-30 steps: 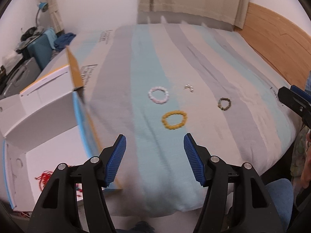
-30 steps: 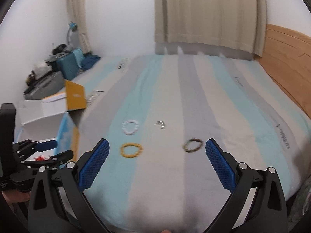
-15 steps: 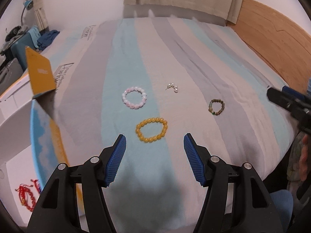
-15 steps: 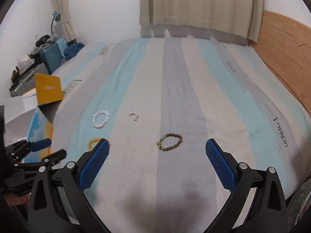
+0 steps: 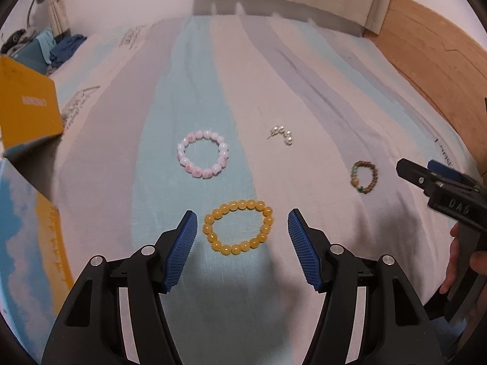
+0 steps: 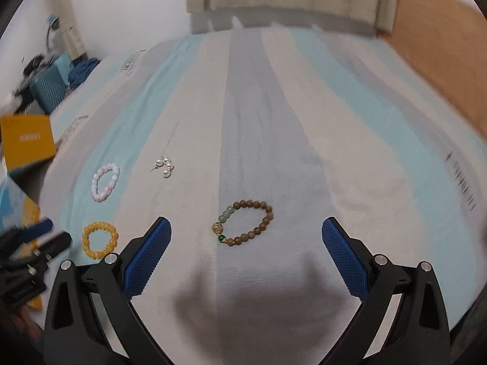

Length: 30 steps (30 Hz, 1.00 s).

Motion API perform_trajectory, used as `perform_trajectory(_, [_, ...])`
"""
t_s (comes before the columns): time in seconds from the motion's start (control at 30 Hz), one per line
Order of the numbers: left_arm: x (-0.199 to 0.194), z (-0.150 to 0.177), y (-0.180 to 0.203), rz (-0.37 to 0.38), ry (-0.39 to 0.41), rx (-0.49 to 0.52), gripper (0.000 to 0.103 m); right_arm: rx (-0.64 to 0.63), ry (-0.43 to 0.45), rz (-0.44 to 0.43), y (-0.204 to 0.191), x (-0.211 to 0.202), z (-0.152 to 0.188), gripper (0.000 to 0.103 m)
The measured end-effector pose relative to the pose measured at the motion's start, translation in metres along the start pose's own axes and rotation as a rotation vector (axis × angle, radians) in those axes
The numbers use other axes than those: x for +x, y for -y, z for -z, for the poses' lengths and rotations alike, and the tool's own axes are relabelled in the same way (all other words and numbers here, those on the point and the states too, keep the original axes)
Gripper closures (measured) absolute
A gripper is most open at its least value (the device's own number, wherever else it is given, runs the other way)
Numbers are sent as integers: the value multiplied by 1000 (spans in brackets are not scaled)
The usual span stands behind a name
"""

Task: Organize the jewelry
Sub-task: 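Move both open tools back over the remaining bracelets on the bed, then grasp the brown wooden bead bracelet with right tool while left tool grasps yellow amber bracelet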

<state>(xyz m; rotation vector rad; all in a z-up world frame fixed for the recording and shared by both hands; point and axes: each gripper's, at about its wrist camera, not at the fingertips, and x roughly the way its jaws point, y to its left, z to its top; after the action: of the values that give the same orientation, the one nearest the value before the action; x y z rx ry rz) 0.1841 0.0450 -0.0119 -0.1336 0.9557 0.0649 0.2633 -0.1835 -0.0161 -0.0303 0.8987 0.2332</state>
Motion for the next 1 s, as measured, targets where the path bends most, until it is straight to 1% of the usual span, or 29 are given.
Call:
perform_trajectory(0.07, [12, 0, 0, -7, -19, 4, 42, 39, -33, 17, 5, 12, -1, 8])
perform_trajectory(0.1, [19, 0, 2, -9, -30, 10, 42, 38, -51, 14, 7, 18, -2, 8])
perform_trajectory(0.27, [38, 3, 8, -17, -54, 41, 42, -42, -90, 29, 1, 37, -3, 8])
perform_trajectory(0.4, [51, 4, 9, -21, -75, 45, 42, -58, -141, 25, -1, 57, -3, 8])
perform_trajectory(0.5, [55, 4, 12, -23, -78, 64, 42, -62, -185, 11, -3, 71, -3, 10])
perform_trajectory(0.63, [64, 5, 9, -37, -87, 73, 41, -82, -239, 9, -5, 86, -4, 11])
perform_trajectory(0.7, [65, 5, 9, -42, -83, 78, 41, -65, -269, -11, -2, 94, -3, 10])
perform_trajectory(0.83, [67, 4, 6, -51, -80, 82, 41, -53, -280, -25, 0, 101, -4, 10])
perform_trajectory(1.0, [61, 2, 0, -58, -67, 62, 41, -77, -266, -7, -5, 103, -5, 10])
